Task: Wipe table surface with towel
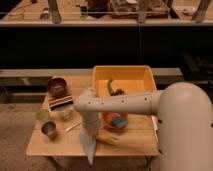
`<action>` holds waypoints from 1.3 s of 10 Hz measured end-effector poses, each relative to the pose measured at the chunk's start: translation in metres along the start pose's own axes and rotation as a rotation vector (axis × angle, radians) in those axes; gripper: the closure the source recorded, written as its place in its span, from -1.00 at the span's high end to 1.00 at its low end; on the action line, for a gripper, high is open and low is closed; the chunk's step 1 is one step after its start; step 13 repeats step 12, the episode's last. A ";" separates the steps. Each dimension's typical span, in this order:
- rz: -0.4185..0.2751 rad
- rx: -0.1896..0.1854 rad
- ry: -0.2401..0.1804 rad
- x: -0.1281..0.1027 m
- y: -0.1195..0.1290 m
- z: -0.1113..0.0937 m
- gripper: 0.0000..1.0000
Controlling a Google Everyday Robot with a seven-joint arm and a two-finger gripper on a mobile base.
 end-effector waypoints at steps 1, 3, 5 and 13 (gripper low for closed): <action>0.032 0.004 0.008 0.013 0.003 -0.005 -1.00; 0.069 0.014 0.017 0.036 0.000 -0.014 -1.00; 0.061 0.016 0.015 0.049 -0.021 -0.019 -1.00; -0.112 -0.006 -0.001 -0.004 -0.109 -0.008 -1.00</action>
